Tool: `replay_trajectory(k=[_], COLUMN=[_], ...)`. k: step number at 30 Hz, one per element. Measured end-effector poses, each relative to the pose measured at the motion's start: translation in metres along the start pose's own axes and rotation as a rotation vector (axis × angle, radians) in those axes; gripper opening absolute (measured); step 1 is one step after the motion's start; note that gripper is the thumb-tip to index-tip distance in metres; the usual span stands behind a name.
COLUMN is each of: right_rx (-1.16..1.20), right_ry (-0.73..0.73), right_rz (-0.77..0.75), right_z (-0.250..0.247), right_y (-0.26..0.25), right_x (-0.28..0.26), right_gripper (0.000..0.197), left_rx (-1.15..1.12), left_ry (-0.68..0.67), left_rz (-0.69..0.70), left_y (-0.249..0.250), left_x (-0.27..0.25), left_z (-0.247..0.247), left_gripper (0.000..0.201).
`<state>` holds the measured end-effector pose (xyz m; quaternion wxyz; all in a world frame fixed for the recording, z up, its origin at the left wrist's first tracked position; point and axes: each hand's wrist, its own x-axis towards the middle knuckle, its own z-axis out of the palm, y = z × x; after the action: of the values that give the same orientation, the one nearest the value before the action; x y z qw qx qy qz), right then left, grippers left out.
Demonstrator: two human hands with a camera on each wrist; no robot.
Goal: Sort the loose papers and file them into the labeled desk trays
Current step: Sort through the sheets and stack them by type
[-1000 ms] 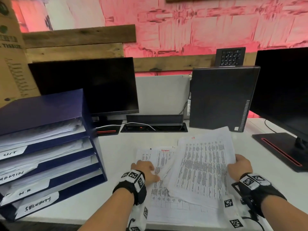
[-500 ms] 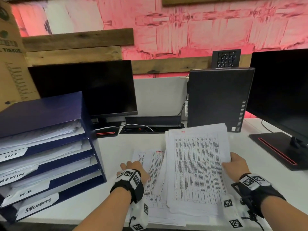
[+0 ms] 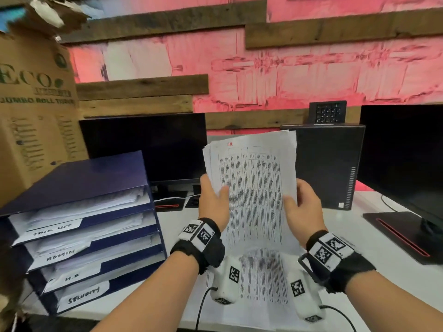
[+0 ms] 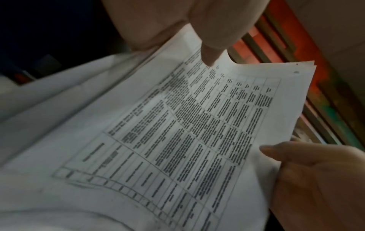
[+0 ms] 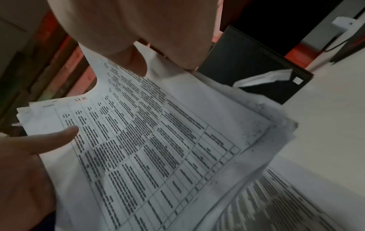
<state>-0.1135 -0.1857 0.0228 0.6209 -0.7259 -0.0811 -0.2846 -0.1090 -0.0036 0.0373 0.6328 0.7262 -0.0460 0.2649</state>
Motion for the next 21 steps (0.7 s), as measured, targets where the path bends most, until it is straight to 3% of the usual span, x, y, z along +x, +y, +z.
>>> replay_trajectory(k=[3, 6, 11, 14, 21], right_rx=[0.012, 0.034, -0.053, -0.145, -0.122], right_ry=[-0.025, -0.024, -0.220, -0.193, -0.351], right_rz=[0.091, 0.175, 0.272, 0.213, 0.141], right_z=[0.000, -0.010, -0.007, 0.000, 0.037], right_y=[0.016, 0.040, 0.052, 0.042, -0.008], right_x=[-0.018, -0.027, -0.028, -0.024, -0.038], right_gripper=[0.047, 0.051, 0.052, 0.036, 0.040], left_rx=[-0.031, -0.041, 0.029, 0.097, 0.178], left_ry=[0.034, 0.039, -0.064, -0.002, 0.145], left_rz=[-0.031, -0.072, -0.181, -0.200, -0.220], left_y=[-0.016, -0.031, -0.044, -0.040, -0.020], left_x=[-0.017, -0.022, -0.018, -0.019, -0.032], left_z=[-0.004, -0.014, -0.015, -0.023, -0.093], left_gripper=[0.055, 0.060, 0.028, 0.022, 0.020])
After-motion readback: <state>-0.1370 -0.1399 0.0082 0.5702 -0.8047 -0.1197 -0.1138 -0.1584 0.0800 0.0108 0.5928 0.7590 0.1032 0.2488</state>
